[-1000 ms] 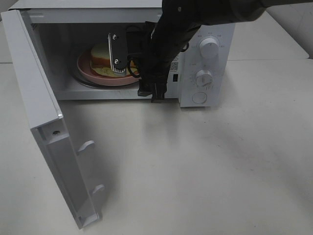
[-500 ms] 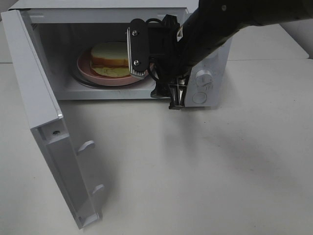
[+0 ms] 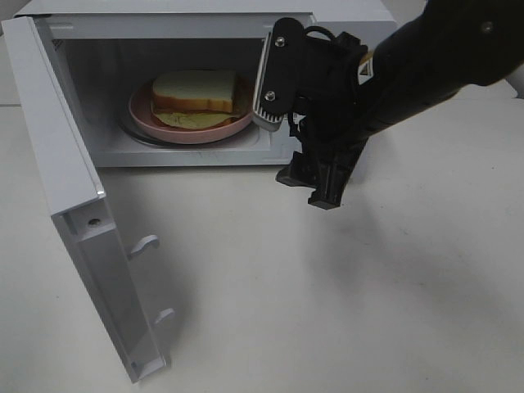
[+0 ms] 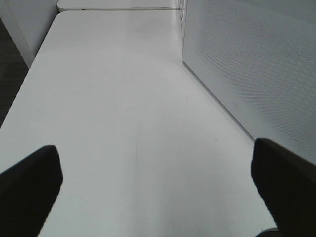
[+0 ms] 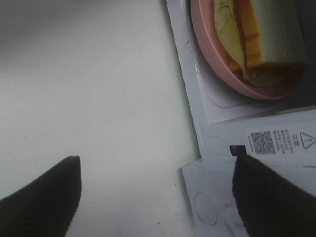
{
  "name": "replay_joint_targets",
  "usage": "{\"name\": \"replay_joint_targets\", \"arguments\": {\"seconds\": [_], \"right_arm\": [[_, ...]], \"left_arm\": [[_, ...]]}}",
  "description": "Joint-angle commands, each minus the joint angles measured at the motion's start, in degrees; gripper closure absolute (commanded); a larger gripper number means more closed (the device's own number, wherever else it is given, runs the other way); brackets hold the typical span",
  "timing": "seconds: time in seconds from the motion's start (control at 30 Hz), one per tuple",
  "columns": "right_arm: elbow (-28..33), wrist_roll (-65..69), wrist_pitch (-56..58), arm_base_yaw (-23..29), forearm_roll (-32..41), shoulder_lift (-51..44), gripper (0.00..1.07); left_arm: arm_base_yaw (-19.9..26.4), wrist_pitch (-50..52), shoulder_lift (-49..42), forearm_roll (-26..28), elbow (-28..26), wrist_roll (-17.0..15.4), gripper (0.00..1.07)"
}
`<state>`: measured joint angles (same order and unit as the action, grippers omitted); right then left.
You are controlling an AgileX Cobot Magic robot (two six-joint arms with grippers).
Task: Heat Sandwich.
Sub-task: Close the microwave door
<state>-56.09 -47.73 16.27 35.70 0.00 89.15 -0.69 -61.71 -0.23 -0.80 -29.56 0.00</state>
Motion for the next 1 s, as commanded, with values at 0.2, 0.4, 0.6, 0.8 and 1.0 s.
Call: {"name": "replay_joint_targets", "arguments": {"seconds": [0.2, 0.4, 0.6, 0.8, 1.0], "right_arm": [[6.02, 8.08, 1.2, -0.11, 0.63, -7.85, 0.3], [9.91, 18.22, 4.41, -0.11, 0.63, -13.46, 0.31], [13.98, 28.13, 10.89, -0.11, 0.57, -19.31, 0.31], [16.1, 33.69, 17.3, -0.11, 0.4, -23.15, 0.31], [17.19, 40.22, 25.44, -0.11, 0.4, -30.02, 0.31]], "left_arm": [[0.11, 0.57, -1.09, -0.11, 0.0, 0.0, 0.07], [0.11, 0.57, -1.09, -0.11, 0.0, 0.0, 0.07], [0.11, 0.57, -1.09, -0.11, 0.0, 0.0, 0.07], [0.11, 0.57, -1.09, -0.11, 0.0, 0.0, 0.07], [0.11, 0.57, -1.09, -0.11, 0.0, 0.0, 0.07]]}}
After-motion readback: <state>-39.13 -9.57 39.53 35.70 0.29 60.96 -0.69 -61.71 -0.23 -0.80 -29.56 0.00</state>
